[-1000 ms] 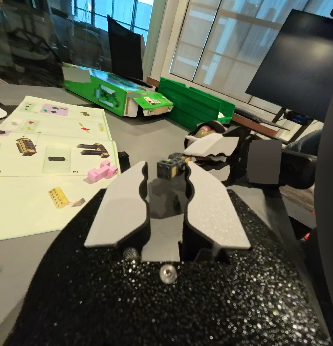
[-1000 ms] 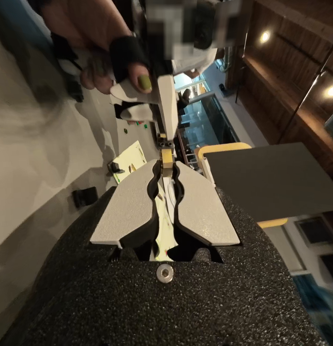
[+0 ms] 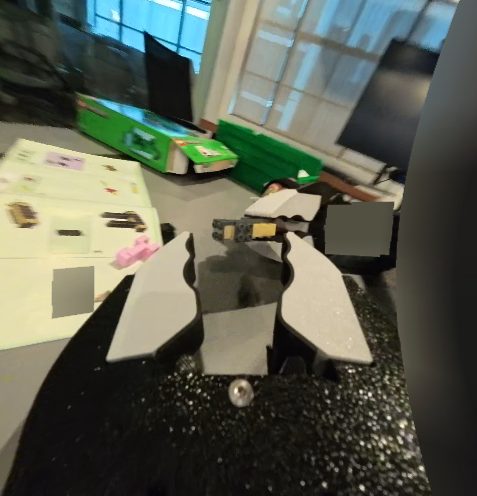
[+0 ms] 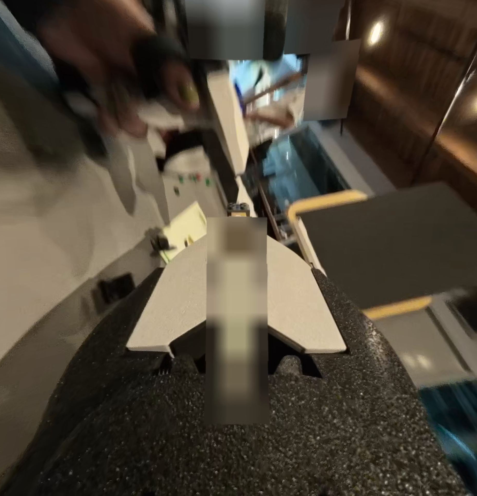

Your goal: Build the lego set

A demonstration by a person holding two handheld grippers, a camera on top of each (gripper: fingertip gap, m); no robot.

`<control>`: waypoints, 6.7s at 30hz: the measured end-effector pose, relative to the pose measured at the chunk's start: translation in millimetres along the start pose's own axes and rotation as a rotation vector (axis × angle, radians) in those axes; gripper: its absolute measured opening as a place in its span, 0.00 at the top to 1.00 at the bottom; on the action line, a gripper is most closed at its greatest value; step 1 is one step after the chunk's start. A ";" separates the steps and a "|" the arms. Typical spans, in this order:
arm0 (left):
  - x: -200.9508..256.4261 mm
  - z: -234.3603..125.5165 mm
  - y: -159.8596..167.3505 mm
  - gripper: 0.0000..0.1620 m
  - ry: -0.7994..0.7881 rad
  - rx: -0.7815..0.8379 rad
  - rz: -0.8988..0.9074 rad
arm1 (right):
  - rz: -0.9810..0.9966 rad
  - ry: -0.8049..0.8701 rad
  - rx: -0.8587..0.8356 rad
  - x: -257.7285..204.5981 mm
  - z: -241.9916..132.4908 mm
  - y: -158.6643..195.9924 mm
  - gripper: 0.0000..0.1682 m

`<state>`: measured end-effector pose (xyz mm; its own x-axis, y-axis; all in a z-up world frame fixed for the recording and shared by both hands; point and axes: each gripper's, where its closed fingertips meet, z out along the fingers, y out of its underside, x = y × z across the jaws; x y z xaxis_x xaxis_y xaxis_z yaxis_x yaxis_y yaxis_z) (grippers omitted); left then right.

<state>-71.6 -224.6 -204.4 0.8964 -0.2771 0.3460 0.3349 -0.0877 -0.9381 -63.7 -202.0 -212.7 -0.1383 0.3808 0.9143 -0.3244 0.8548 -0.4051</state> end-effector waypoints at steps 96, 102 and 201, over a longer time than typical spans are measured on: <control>-20.2 -75.8 -30.3 0.64 -0.338 0.158 0.255 | 0.703 -0.570 -0.186 -49.2 20.2 39.0 0.87; -1.4 -49.6 -12.2 0.64 -0.240 0.075 0.290 | 0.694 -0.645 -0.134 -52.3 31.7 35.7 0.86; 25.4 -13.3 20.2 0.64 -0.122 -0.081 0.535 | 0.581 -1.223 -0.883 -19.6 -166.9 105.8 0.84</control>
<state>-45.9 -246.2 -214.7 0.9642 -0.1911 -0.1841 -0.1951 -0.0399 -0.9800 60.8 -60.1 -274.4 -0.8088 0.5834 -0.0742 0.5871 0.7934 -0.1610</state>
